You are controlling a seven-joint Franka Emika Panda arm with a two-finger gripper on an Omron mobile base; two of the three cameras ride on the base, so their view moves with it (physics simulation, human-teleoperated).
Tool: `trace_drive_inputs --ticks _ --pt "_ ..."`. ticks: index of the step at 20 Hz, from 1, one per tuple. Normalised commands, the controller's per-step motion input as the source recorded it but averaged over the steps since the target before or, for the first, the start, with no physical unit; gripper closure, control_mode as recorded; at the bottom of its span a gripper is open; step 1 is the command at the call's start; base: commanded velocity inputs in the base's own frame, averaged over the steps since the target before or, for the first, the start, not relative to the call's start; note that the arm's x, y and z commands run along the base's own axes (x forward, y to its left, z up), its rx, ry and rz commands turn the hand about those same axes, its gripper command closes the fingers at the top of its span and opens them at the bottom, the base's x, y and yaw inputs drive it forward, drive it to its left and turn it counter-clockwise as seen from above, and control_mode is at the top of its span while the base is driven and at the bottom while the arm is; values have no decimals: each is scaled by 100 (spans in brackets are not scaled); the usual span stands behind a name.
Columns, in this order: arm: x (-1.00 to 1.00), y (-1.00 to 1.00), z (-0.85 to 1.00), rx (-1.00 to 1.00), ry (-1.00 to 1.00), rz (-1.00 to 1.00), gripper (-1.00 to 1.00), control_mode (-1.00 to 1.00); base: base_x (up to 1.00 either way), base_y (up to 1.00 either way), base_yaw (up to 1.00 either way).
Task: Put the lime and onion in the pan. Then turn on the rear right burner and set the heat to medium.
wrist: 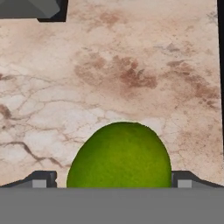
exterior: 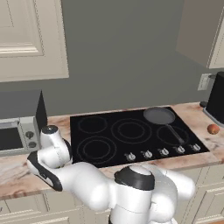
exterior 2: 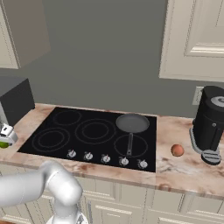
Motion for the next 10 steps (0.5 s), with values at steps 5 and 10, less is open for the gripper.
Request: trace_drive_inputs --ticks 5,10 --pt "0 0 0 0 0 0 100 -100 0 0 0" --pt "0 0 0 0 0 0 100 -100 0 0 0"
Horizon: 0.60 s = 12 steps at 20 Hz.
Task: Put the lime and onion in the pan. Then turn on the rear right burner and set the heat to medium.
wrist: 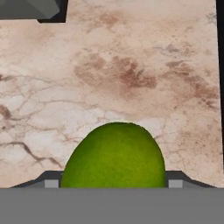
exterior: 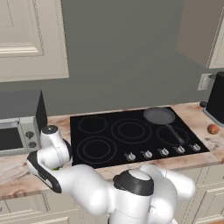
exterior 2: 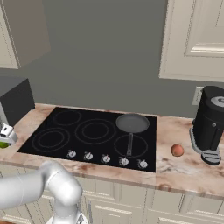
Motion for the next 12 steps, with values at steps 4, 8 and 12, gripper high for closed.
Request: trace_drive_inputs --ticks 4,8,12 --pt "0 0 0 0 0 0 100 -100 0 0 0" --pt "-15 -47 9 9 -2 0 100 -100 0 0 0" --pt "-58 -82 75 20 -12 0 100 -100 0 0 0"
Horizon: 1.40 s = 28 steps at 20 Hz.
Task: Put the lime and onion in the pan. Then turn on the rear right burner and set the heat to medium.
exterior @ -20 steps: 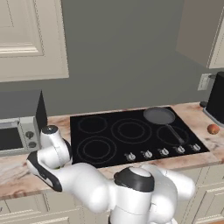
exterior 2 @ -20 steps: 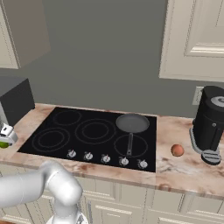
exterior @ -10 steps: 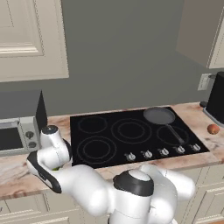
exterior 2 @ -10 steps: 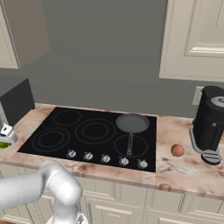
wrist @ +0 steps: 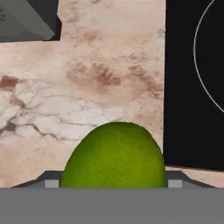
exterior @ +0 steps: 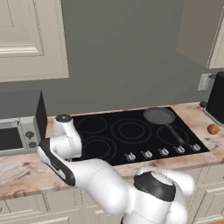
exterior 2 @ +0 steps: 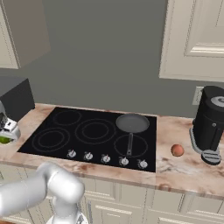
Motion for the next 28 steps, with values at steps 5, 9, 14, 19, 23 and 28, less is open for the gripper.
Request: trace_drive_inputs --ticks 5,9,14,19,23,28 --pt "-59 -100 80 21 -11 0 100 -100 0 0 0" --pt "-21 -99 72 11 -3 4 100 -100 0 0 0" --pt "17 -100 53 0 0 5 100 -100 0 0 0" --pt "63 -84 32 -1 0 0 100 -100 0 0 0" --pt "76 -74 9 -7 0 0 100 -100 0 0 0" --pt "66 -65 -3 -17 2 -5 100 -100 0 0 0"
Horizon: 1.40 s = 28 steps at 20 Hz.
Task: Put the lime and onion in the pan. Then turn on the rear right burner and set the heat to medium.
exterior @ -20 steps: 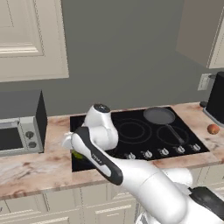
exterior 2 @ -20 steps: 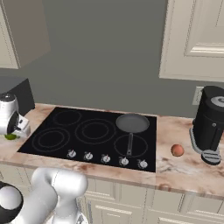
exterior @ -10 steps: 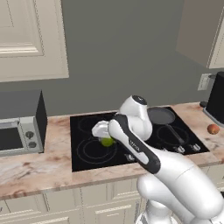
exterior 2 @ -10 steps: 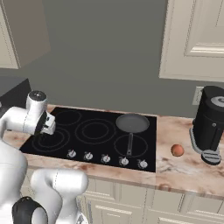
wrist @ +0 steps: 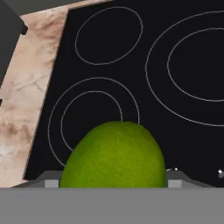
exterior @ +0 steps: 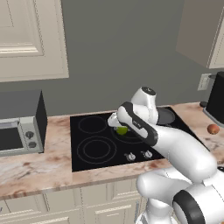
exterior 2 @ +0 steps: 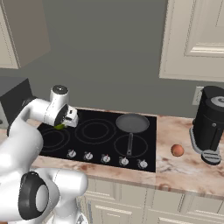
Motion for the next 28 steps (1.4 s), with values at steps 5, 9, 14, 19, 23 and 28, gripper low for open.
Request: trace_drive_inputs --ticks 5,9,14,19,23,28 --pt "41 -57 0 -20 10 -10 100 -100 0 0 0" --pt "36 -52 0 -17 12 -7 100 -100 0 0 0" --pt "55 -43 -2 -14 11 -2 100 -100 0 0 0" --pt "45 -42 -35 -1 0 0 100 -100 0 0 0" --pt "42 -40 -21 0 0 0 100 -100 0 0 0" --pt "53 -43 -6 0 -1 0 100 -100 0 0 0"
